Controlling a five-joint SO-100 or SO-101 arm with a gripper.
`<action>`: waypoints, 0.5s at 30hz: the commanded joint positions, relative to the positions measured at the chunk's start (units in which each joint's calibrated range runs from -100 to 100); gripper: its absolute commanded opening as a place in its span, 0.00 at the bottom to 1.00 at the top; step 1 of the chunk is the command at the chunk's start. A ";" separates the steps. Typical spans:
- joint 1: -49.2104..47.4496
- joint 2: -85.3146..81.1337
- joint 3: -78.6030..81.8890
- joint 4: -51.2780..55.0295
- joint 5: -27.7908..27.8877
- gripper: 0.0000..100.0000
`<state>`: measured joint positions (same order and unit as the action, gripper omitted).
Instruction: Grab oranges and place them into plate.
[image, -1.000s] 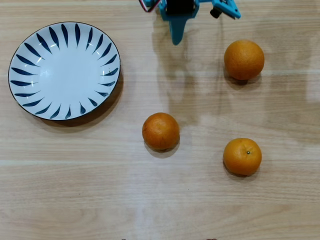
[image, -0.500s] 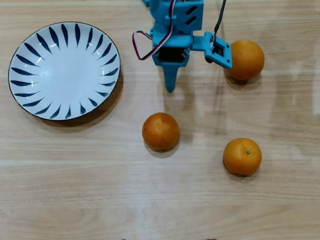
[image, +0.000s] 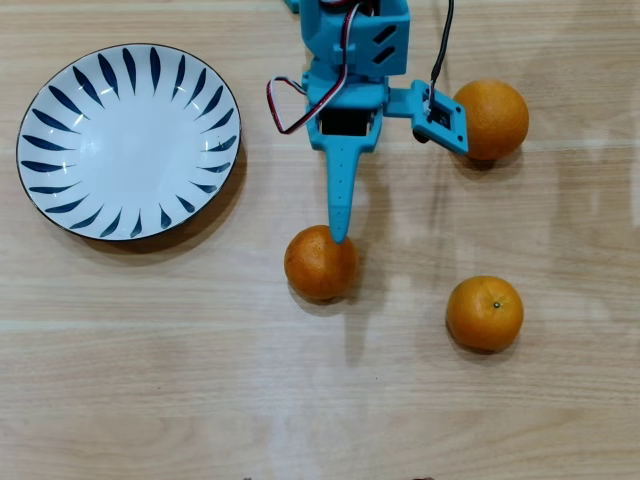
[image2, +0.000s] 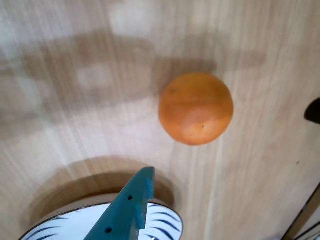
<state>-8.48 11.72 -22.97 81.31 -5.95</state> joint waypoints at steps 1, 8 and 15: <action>-0.06 -0.06 -1.06 -2.45 -0.69 0.55; 1.15 3.75 -1.06 -3.23 -10.99 0.55; 0.82 10.85 -1.70 -6.15 -16.22 0.46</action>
<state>-8.40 21.71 -22.89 76.57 -19.87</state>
